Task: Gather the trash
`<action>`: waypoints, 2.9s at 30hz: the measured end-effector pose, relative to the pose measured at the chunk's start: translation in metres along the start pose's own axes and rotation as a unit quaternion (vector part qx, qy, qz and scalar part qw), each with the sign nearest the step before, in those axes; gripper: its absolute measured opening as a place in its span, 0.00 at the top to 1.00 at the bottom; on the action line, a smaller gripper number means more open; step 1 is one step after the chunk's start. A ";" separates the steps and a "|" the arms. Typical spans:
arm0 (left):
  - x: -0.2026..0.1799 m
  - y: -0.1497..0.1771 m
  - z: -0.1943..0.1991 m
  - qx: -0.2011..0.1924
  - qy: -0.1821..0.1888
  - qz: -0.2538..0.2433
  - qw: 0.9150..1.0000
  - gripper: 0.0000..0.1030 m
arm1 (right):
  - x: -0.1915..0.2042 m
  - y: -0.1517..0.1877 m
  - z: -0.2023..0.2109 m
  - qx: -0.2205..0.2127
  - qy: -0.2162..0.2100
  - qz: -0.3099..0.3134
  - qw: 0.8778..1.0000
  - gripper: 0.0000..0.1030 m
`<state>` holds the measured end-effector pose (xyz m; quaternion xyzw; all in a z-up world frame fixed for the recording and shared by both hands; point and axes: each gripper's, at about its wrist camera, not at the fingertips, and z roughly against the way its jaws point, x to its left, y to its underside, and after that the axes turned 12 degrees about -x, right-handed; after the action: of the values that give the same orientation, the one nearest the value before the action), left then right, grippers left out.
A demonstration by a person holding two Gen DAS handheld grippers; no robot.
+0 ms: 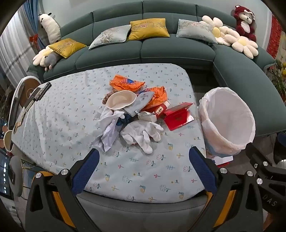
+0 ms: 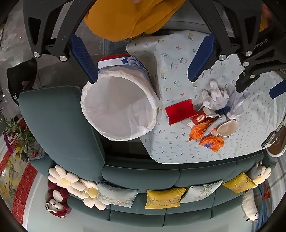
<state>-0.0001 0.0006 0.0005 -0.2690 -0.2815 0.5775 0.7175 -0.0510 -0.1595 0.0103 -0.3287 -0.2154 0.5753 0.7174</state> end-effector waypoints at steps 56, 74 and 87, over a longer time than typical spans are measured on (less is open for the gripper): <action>0.004 0.000 0.007 -0.011 -0.023 0.001 1.000 0.09 | -0.003 0.000 0.005 -0.009 0.006 0.002 1.000 0.07; 0.005 -0.003 0.005 -0.014 -0.031 0.000 0.999 0.09 | -0.008 -0.002 0.003 -0.009 0.009 0.003 1.000 0.07; 0.002 -0.004 0.007 -0.016 -0.024 -0.003 1.000 0.09 | -0.006 -0.001 0.004 -0.011 0.008 0.003 1.000 0.07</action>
<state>-0.0017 0.0025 0.0084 -0.2660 -0.3084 0.5773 0.7078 -0.0542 -0.1650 0.0144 -0.3415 -0.2147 0.5726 0.7137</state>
